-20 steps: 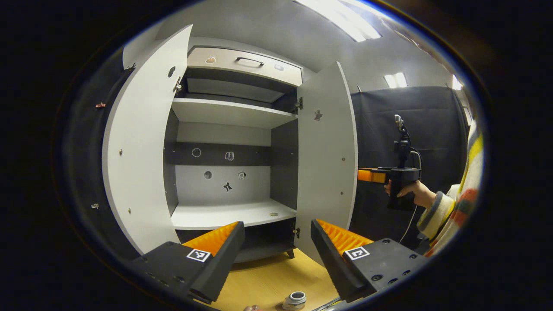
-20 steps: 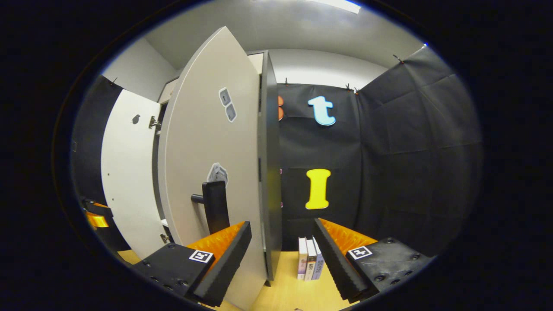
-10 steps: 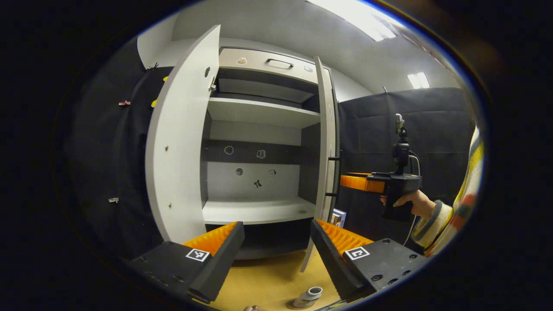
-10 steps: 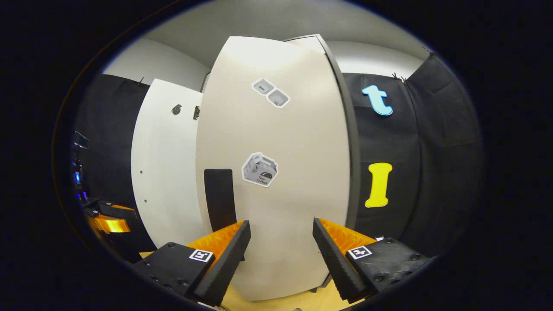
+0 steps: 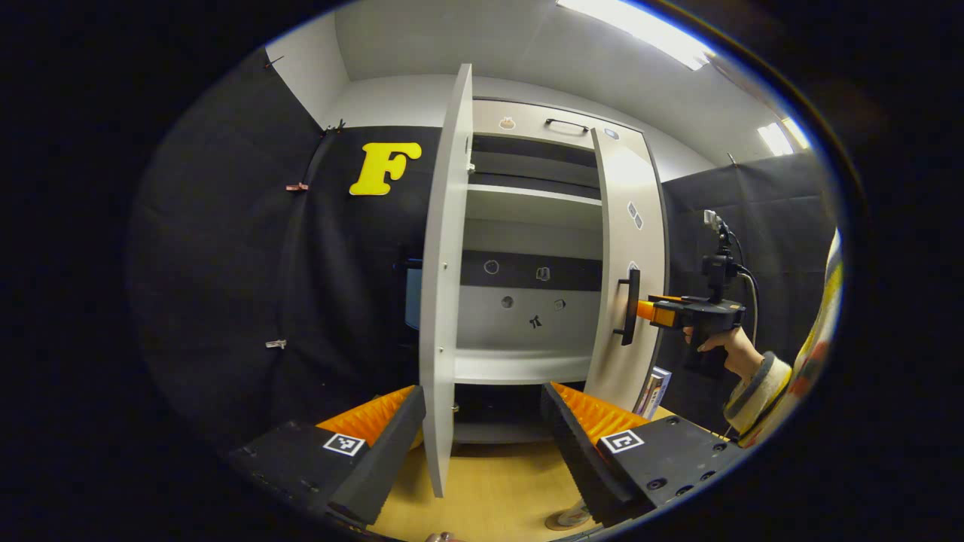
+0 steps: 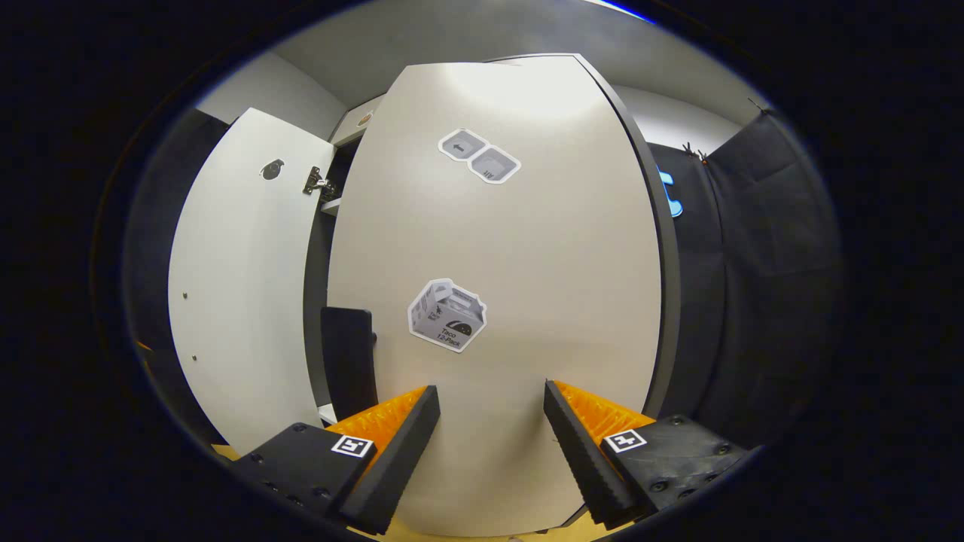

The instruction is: Grasp the bottle in the cabinet with the left hand and place it on the coaster, then close the right door with the right hand and the left door with the left hand.

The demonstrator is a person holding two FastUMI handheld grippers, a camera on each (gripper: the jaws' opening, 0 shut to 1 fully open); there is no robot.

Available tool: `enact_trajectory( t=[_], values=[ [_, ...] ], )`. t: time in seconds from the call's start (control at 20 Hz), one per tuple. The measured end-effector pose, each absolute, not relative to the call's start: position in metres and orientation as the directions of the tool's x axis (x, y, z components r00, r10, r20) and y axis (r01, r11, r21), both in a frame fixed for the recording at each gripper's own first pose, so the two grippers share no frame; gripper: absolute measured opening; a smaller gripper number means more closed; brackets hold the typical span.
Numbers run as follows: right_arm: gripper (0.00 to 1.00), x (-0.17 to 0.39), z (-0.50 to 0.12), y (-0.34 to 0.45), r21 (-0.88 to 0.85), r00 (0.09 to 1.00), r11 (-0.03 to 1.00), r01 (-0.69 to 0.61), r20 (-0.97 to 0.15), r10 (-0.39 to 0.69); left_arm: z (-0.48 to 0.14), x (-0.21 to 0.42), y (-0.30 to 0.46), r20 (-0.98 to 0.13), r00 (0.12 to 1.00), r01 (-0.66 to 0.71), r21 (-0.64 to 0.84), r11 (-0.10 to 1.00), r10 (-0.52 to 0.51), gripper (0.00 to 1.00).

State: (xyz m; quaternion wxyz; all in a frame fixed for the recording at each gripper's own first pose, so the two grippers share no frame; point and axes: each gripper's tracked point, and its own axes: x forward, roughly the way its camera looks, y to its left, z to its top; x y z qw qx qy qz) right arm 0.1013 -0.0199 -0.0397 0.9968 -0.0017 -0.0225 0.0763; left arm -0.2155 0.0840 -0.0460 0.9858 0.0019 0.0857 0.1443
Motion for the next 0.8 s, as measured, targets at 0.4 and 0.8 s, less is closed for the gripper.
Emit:
enact_trajectory(
  t=[0.4,0.8],
  values=[
    [0.95,0.130,-0.042,-0.015,-0.079,0.997,0.997,-0.023,0.074,0.029,-0.033,-0.215,0.153,-0.152,0.917,-0.371,0.018,0.929,0.369,0.95],
    [0.95,0.147,-0.047,-0.018,-0.077,0.990,0.991,0.109,0.094,-0.101,-0.031,-0.185,0.205,-0.168,0.921,-0.351,0.025,0.936,0.350,0.95]
  ],
)
